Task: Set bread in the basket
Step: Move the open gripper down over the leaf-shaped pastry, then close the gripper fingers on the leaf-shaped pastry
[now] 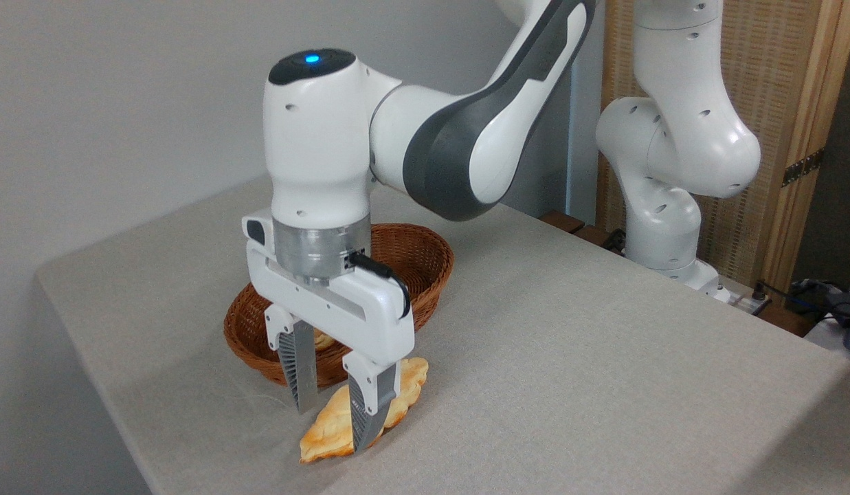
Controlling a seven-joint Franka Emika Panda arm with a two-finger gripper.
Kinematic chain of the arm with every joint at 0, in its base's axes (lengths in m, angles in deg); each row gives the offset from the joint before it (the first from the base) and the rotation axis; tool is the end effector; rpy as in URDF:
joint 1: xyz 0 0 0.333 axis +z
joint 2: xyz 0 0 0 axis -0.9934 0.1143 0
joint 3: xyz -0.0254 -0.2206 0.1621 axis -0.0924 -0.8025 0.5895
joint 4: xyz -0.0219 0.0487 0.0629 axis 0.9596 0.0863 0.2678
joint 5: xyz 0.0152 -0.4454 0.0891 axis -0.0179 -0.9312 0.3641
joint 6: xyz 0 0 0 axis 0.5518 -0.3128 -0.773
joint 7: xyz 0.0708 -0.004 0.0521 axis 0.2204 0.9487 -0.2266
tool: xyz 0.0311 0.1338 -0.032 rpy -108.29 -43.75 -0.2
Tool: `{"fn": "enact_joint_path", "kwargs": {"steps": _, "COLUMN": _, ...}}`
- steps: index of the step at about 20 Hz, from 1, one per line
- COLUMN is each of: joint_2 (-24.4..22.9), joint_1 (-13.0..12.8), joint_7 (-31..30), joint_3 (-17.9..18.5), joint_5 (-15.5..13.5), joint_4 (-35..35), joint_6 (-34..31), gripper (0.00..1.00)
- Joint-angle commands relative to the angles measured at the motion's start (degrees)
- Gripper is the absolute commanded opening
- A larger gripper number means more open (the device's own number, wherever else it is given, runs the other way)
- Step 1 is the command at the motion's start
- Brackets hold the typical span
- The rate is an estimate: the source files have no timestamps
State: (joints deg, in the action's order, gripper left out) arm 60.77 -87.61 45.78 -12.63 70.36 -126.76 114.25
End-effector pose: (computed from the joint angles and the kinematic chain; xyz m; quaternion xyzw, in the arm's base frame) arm 0.6591 0.0263 0.3355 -0.9518 0.2931 -0.0877 0.0208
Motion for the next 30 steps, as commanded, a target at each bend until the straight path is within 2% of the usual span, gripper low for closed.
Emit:
{"fn": "enact_joint_path", "kwargs": {"steps": 1, "joint_2": 1.37, "joint_1": -0.57, "joint_7": -0.57, "joint_3": 0.47, "joint_5": -0.88, "joint_4": -0.11, "joint_6": 2.35, "gripper": 1.00}}
{"fn": "enact_joint_path", "kwargs": {"steps": 9, "joint_2": 2.34, "joint_1": -0.92, "joint_7": -0.65, "joint_3": -0.06, "joint_5": -1.06, "joint_4": -0.11, "joint_6": 2.70, "gripper": 1.00}}
{"fn": "enact_joint_path", "kwargs": {"steps": 12, "joint_2": 2.25, "joint_1": -1.01, "joint_7": -0.57, "joint_3": -0.06, "joint_5": -5.00, "joint_4": -0.11, "joint_6": 2.70, "gripper": 1.00}}
{"fn": "enact_joint_path", "kwargs": {"steps": 13, "joint_2": 2.25, "joint_1": -1.09, "joint_7": -0.57, "joint_3": -0.14, "joint_5": -5.02, "joint_4": -0.11, "joint_6": 2.53, "gripper": 1.00}}
{"fn": "enact_joint_path", "kwargs": {"steps": 19, "joint_2": 2.25, "joint_1": -1.01, "joint_7": 0.31, "joint_3": -0.06, "joint_5": -4.67, "joint_4": -0.29, "joint_6": 1.56, "gripper": 1.00}}
{"fn": "enact_joint_path", "kwargs": {"steps": 22, "joint_2": 2.25, "joint_1": -0.92, "joint_7": 1.02, "joint_3": -0.06, "joint_5": -1.16, "joint_4": -0.29, "joint_6": 0.07, "gripper": 1.00}}
{"fn": "enact_joint_path", "kwargs": {"steps": 25, "joint_2": 2.25, "joint_1": -0.83, "joint_7": 1.02, "joint_3": -0.06, "joint_5": -1.06, "joint_4": -0.29, "joint_6": 0.07, "gripper": 0.98}}
{"fn": "enact_joint_path", "kwargs": {"steps": 26, "joint_2": 2.25, "joint_1": -0.83, "joint_7": 1.02, "joint_3": -0.06, "joint_5": -1.06, "joint_4": -0.29, "joint_6": 0.07, "gripper": 0.91}}
{"fn": "enact_joint_path", "kwargs": {"steps": 27, "joint_2": 2.25, "joint_1": -0.83, "joint_7": 1.02, "joint_3": -0.06, "joint_5": -1.06, "joint_4": -0.29, "joint_6": 0.07, "gripper": 0.80}}
{"fn": "enact_joint_path", "kwargs": {"steps": 28, "joint_2": 2.25, "joint_1": -0.83, "joint_7": 1.02, "joint_3": -0.06, "joint_5": -1.06, "joint_4": -0.29, "joint_6": 0.07, "gripper": 0.62}}
{"fn": "enact_joint_path", "kwargs": {"steps": 30, "joint_2": 2.25, "joint_1": -0.83, "joint_7": 1.10, "joint_3": -0.06, "joint_5": -1.06, "joint_4": -0.29, "joint_6": -0.02, "gripper": 0.42}}
